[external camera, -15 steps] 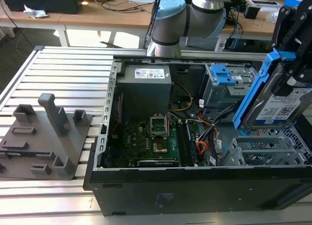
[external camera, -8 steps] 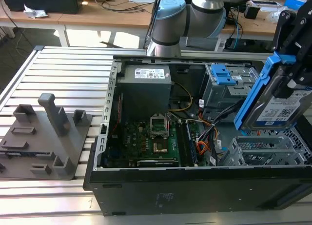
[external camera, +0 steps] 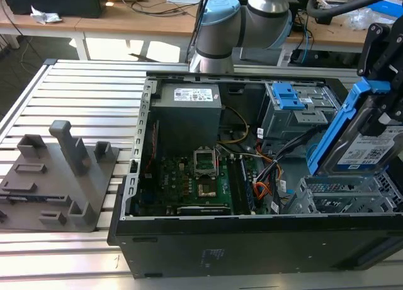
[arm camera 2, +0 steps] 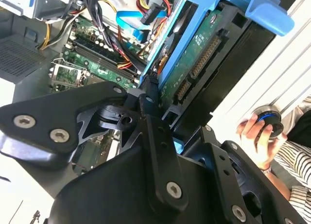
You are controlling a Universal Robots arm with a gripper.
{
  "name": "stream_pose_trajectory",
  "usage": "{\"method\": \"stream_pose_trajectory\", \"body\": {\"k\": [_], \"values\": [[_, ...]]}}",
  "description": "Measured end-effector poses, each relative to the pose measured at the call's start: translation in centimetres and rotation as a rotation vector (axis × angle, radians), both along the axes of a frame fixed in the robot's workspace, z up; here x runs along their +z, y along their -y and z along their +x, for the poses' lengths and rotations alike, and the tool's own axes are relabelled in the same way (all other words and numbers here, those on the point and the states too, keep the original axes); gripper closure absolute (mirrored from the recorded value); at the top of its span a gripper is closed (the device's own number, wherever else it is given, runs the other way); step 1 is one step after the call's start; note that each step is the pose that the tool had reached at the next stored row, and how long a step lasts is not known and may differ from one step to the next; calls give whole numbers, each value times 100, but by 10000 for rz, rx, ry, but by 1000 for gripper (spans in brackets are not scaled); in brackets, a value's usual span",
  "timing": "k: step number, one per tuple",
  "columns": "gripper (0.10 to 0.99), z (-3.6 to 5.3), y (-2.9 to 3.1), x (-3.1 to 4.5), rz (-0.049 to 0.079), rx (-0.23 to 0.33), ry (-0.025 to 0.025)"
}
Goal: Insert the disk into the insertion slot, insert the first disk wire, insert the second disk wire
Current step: 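Insert the disk into the insertion slot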
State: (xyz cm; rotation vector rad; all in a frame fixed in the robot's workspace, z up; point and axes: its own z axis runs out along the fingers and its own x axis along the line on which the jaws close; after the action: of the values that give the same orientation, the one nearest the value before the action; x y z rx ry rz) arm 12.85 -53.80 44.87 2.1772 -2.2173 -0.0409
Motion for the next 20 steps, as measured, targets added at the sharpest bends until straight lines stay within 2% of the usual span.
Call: {"method": "stream_pose_trajectory", "body": {"k": [1,5,11,16,20], "values": [[725,1,30,-12,-7,-3,0],[725,5,84,-64,-11,0,0],[725,22,98,-171,-11,-30,0],[725,26,98,-214,3,-139,0],[725,26,99,-296,24,-139,0]]}}
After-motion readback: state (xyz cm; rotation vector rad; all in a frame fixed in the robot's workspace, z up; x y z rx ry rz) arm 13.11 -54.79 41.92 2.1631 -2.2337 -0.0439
